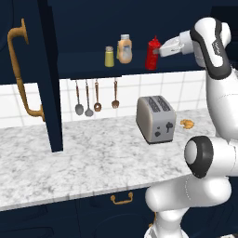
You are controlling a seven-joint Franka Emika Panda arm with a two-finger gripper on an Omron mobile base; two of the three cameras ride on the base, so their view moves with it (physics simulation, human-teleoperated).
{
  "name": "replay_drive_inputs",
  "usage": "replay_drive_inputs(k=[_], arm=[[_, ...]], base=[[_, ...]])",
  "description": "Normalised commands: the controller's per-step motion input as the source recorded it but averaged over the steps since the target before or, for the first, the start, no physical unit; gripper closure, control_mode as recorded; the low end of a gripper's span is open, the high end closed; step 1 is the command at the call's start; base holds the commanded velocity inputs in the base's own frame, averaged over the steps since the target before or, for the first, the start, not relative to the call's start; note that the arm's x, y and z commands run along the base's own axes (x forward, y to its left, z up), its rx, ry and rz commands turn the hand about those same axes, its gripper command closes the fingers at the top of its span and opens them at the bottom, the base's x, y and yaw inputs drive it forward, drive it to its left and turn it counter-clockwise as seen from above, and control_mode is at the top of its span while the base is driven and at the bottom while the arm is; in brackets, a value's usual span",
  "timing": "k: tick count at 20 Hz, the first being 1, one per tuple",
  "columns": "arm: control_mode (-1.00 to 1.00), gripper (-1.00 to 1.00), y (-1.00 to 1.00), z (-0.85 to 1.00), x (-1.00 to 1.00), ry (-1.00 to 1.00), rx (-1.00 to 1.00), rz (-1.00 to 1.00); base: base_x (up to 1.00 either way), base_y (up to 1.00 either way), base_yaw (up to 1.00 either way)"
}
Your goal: Put the shaker and condiment bottle from the counter next to their counterparts in the cabinet.
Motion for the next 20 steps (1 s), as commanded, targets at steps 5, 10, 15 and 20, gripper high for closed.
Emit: replay_drive_inputs(k=[5,10,15,20], arm=[[-1.00,1.00,0.18,0.00,0.17,-0.04,0.00,0.00],[-1.00,1.00,0.21,0.00,0.30,0.00,0.00,0.00],[-1.00,1.00,0.03,0.00,0.35,0.08,0.00,0.00],[-1.00,1.00,0.00,0.00,0.43,0.04,0.01,0.00]], base=[[0.00,0.00,0.00],[0.00,0.00,0.00],[0.00,0.00,0.00],[0.00,0.00,0.00]])
